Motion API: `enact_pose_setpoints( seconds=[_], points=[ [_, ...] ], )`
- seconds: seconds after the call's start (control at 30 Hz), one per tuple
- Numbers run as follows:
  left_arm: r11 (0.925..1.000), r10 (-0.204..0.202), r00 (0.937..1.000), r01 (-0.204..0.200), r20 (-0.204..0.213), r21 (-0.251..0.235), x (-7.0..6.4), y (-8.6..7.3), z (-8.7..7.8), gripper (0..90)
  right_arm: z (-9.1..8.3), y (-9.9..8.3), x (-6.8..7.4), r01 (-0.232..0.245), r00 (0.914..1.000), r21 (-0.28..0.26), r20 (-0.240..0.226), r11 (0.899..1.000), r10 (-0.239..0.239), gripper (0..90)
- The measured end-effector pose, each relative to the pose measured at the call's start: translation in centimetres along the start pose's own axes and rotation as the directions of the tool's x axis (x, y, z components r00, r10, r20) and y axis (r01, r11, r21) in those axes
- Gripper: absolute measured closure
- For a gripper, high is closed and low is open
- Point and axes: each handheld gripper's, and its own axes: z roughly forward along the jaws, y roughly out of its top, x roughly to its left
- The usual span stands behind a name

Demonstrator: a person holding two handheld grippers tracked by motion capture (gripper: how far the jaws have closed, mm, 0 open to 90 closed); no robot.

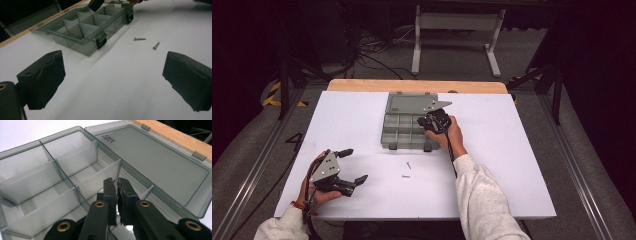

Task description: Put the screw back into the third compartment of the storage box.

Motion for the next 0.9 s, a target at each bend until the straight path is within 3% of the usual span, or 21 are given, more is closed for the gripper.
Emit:
enact_pose_setpoints(
  seconds=[0.4, 0.9],
  points=[
    [1.0, -0.005, 1.0, 0.005, -0.007, 0.003, 0.0, -0.1, -0.1, 4.9, -3.7, -0.3, 0.5, 0.003, 1.0, -0.1, 0.007, 0.995, -0.002, 77.8],
    [0.9999, 0.001, 0.9999, -0.001, -0.017, 0.01, -0.2, 0.0, 0.0, 4.9, -9.6, -1.9, 3.1, 0.097, 0.9948, -0.193, -0.011, 0.976, -0.101, 63.7]
  ],
)
